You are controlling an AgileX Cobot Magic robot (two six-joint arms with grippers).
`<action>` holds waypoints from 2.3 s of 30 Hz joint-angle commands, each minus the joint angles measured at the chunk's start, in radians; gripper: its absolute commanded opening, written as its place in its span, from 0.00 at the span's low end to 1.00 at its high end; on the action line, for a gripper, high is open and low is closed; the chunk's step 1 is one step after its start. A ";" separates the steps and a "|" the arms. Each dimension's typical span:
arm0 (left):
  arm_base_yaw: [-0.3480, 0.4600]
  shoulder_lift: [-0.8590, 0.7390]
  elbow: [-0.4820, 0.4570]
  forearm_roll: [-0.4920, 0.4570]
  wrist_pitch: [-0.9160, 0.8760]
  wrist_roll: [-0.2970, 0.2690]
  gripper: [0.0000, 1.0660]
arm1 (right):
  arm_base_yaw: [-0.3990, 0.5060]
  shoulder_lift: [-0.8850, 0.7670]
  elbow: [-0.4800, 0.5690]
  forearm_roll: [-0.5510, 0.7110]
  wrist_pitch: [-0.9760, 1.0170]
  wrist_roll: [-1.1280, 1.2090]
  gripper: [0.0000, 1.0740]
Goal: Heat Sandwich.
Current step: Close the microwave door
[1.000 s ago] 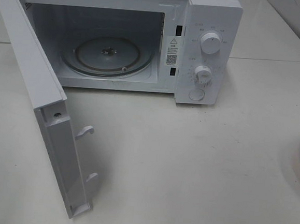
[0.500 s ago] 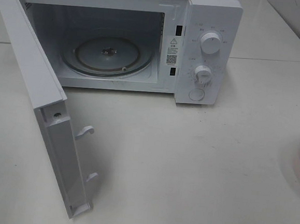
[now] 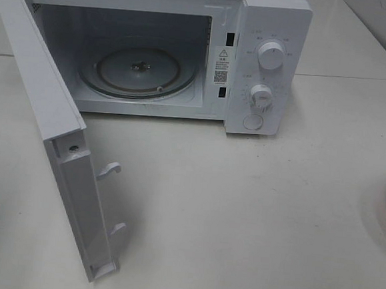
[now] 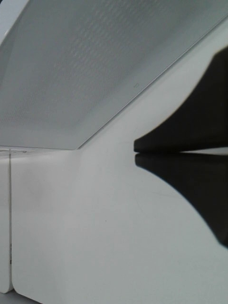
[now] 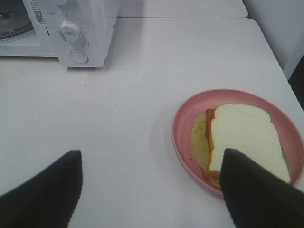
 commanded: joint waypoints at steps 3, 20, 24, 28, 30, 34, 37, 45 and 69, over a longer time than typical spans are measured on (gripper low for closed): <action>0.005 0.071 0.080 0.000 -0.241 0.009 0.00 | -0.006 -0.028 0.000 0.000 -0.008 -0.011 0.71; 0.005 0.509 0.258 0.100 -1.108 0.022 0.00 | -0.006 -0.028 0.000 0.000 -0.008 -0.010 0.71; 0.005 0.606 0.258 0.203 -1.197 -0.016 0.00 | -0.006 -0.028 0.000 0.000 -0.008 -0.010 0.71; 0.005 0.672 0.258 0.238 -1.257 -0.082 0.00 | -0.006 -0.028 0.000 0.000 -0.008 -0.010 0.71; 0.005 0.713 0.256 0.248 -1.305 -0.114 0.00 | -0.006 -0.028 0.000 0.000 -0.008 -0.010 0.71; 0.005 0.797 0.226 0.316 -1.358 -0.170 0.00 | -0.006 -0.028 0.000 0.000 -0.008 -0.010 0.71; 0.005 0.829 0.217 0.382 -1.394 -0.182 0.00 | -0.006 -0.028 0.000 0.000 -0.008 -0.010 0.71; -0.012 0.936 0.204 0.544 -1.556 -0.271 0.00 | -0.006 -0.028 0.000 0.000 -0.008 -0.011 0.71; -0.385 1.099 0.034 0.231 -1.539 -0.175 0.00 | -0.006 -0.028 0.000 0.000 -0.008 -0.010 0.71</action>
